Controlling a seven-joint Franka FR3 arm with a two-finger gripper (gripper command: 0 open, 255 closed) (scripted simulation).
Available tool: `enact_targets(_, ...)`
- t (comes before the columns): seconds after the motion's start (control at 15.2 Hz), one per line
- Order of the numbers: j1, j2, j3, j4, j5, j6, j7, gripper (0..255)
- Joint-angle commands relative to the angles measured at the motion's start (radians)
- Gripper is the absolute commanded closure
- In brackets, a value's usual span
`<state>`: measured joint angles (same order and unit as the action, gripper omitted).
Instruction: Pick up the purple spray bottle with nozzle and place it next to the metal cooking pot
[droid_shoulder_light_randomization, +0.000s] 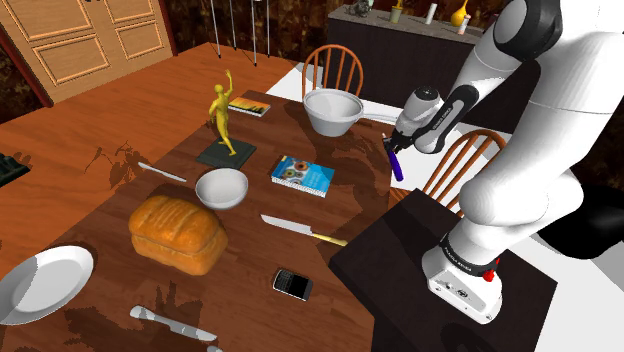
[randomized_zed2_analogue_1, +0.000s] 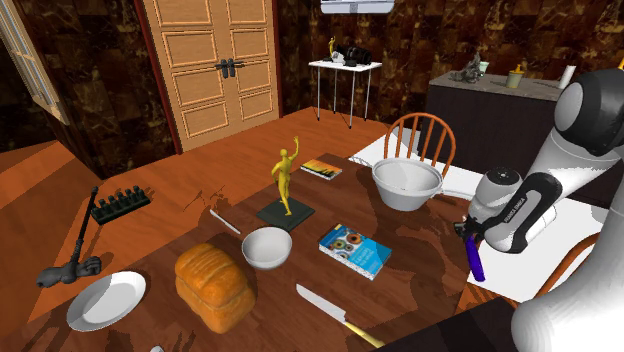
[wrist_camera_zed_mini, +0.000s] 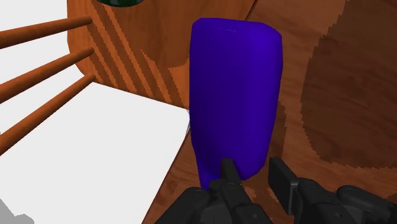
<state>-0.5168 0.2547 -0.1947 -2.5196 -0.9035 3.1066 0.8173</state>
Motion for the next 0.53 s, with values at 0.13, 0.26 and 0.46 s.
enact_targets(0.13,0.002,0.001,-0.002,0.000,-0.002,0.001,0.002,255)
enact_targets(0.26,0.001,0.001,-0.002,0.000,-0.002,0.001,0.002,0)
enact_targets(0.46,0.001,0.001,-0.002,0.000,-0.002,0.001,0.002,0)
